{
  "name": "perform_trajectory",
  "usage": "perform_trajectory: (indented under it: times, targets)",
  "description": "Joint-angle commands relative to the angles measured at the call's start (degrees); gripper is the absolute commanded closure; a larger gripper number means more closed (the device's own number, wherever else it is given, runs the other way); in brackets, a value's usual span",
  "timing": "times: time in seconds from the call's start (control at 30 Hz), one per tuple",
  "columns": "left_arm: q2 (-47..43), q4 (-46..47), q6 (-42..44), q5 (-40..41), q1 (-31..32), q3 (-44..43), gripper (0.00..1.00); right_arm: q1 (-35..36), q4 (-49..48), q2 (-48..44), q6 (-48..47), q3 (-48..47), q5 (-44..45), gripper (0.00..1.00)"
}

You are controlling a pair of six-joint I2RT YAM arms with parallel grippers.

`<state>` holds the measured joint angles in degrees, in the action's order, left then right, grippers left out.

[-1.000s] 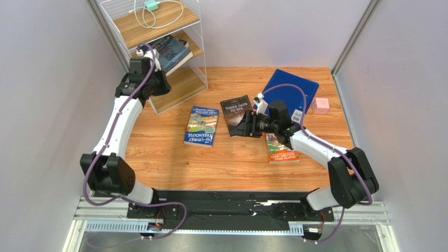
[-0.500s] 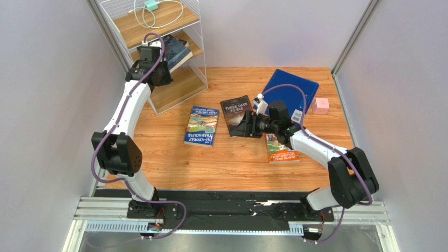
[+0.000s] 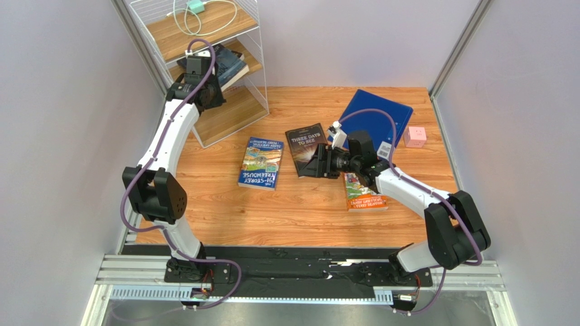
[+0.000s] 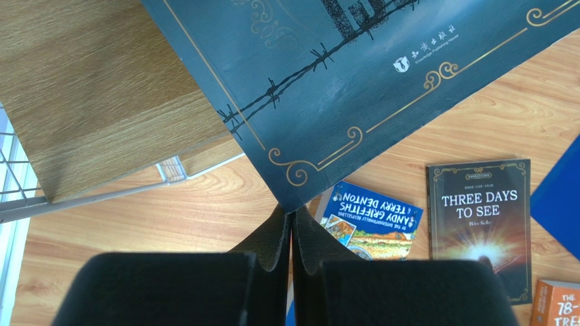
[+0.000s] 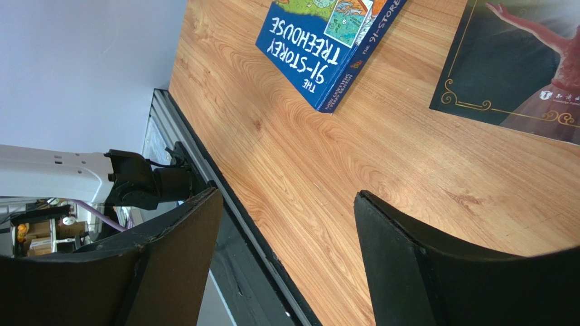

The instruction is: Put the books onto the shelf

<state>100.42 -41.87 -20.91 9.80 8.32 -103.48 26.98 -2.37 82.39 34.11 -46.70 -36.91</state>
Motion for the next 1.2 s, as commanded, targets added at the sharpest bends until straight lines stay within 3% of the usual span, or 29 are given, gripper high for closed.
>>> perform_trajectory:
  times: [0.0, 0.4, 0.83, 1.07, 1.17]
  targets:
    - [-0.3, 5.7, -0.3, 3.1, 0.1, -5.8, 1.00, 0.4, 0.0, -1.1, -1.3, -1.1, 0.3, 0.23]
    - [-4.4, 12.7, -2.3, 1.6, 0.1, -2.1, 1.00, 0.4, -0.3, -0.3, -1.3, -1.3, 0.1, 0.23]
    - [-15.3, 22.3, -3.2, -2.3, 0.1, 17.2, 1.00, 0.4, -1.2, 0.0, -0.9, -0.6, -0.4, 0.23]
    - [-18.7, 23.3, -2.0, -6.8, 0.4, 21.8, 1.00, 0.4, -1.8, -0.6, -0.5, 0.1, -0.6, 0.23]
    - [-20.5, 23.1, 2.3, -2.2, 3.4, 23.5, 1.00, 0.3, -1.8, -0.9, -0.4, 0.4, -0.5, 0.23]
